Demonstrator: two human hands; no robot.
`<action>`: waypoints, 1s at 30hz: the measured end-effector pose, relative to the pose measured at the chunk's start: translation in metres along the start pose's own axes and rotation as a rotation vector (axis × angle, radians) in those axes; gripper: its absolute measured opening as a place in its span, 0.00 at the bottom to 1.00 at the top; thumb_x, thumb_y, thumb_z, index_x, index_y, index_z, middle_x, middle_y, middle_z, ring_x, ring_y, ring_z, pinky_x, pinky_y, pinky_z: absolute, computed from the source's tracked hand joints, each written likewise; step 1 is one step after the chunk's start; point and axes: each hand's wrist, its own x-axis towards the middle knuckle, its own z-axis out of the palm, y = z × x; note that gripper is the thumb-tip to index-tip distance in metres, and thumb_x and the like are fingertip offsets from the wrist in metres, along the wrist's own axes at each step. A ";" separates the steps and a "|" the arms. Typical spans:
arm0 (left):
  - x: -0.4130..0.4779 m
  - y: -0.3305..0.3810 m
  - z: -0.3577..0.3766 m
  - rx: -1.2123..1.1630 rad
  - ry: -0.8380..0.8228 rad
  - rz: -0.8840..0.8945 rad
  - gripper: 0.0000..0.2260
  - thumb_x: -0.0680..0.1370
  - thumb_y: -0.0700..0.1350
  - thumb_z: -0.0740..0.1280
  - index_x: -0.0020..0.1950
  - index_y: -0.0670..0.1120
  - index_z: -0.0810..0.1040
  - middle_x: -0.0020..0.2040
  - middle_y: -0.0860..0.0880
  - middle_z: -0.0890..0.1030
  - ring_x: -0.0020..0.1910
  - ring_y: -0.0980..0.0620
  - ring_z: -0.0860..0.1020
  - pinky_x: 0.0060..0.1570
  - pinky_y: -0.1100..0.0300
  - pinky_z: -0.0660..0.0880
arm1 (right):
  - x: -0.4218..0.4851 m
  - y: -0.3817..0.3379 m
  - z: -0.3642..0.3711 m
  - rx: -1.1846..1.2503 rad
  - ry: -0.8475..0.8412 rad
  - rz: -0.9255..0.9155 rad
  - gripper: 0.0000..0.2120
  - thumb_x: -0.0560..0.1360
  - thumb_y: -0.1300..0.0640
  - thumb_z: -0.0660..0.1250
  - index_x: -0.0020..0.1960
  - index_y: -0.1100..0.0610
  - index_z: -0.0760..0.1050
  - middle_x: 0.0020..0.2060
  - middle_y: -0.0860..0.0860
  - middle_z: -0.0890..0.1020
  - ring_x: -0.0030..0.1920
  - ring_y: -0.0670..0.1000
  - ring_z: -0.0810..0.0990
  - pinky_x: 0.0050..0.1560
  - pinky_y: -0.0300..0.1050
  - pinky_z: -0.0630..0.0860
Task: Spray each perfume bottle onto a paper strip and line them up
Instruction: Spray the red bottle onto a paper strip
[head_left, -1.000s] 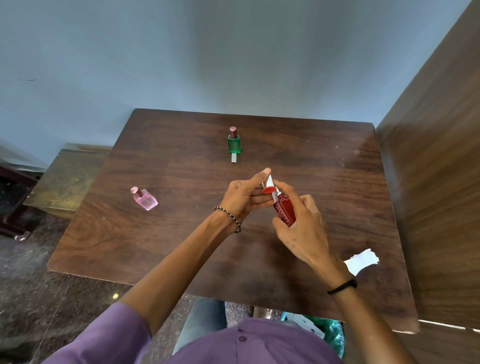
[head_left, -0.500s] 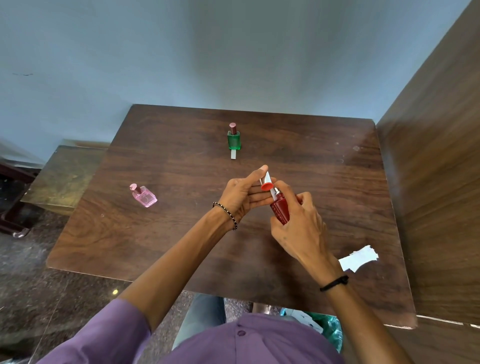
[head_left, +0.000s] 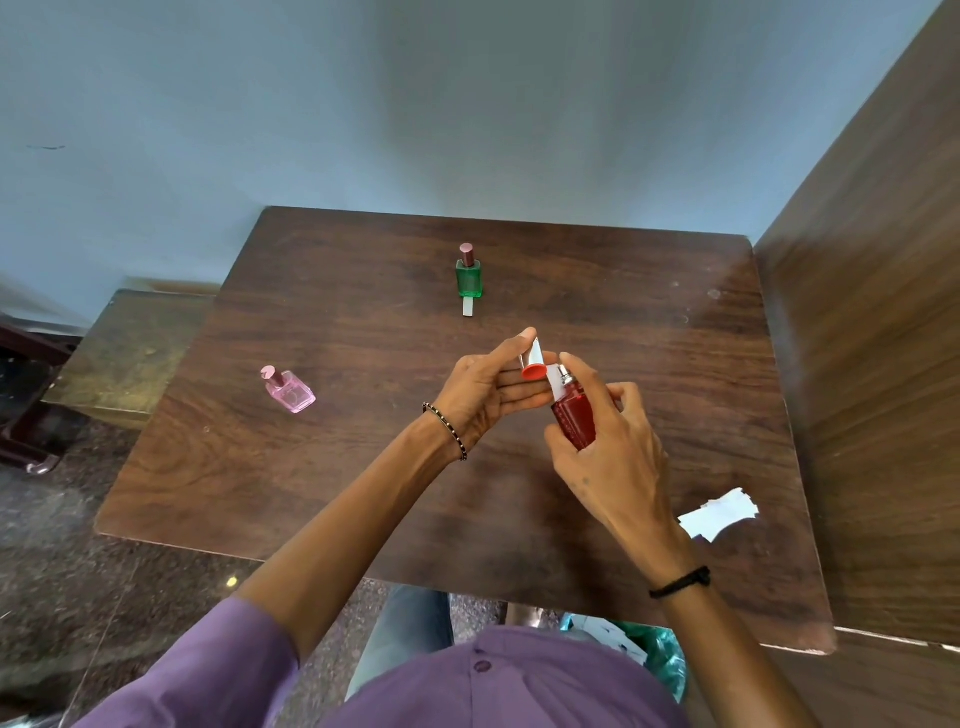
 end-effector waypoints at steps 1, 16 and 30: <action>0.000 0.000 0.001 0.003 -0.004 -0.001 0.16 0.78 0.52 0.67 0.52 0.39 0.83 0.52 0.39 0.85 0.52 0.44 0.84 0.51 0.53 0.82 | 0.000 0.000 0.000 -0.012 -0.006 -0.002 0.36 0.73 0.44 0.71 0.76 0.35 0.57 0.56 0.50 0.69 0.49 0.49 0.75 0.42 0.41 0.76; -0.004 -0.001 0.003 -0.039 -0.008 -0.019 0.19 0.79 0.52 0.67 0.56 0.37 0.81 0.54 0.38 0.84 0.54 0.43 0.83 0.54 0.51 0.81 | -0.003 -0.003 0.001 -0.039 0.017 0.021 0.33 0.73 0.46 0.71 0.74 0.36 0.59 0.52 0.50 0.67 0.42 0.50 0.75 0.36 0.41 0.72; -0.007 -0.001 0.003 -0.027 -0.033 -0.030 0.21 0.78 0.52 0.67 0.59 0.36 0.80 0.56 0.38 0.83 0.55 0.43 0.83 0.54 0.52 0.81 | -0.006 -0.007 -0.004 -0.090 0.026 -0.010 0.34 0.73 0.45 0.72 0.74 0.36 0.59 0.52 0.50 0.67 0.41 0.50 0.75 0.35 0.39 0.72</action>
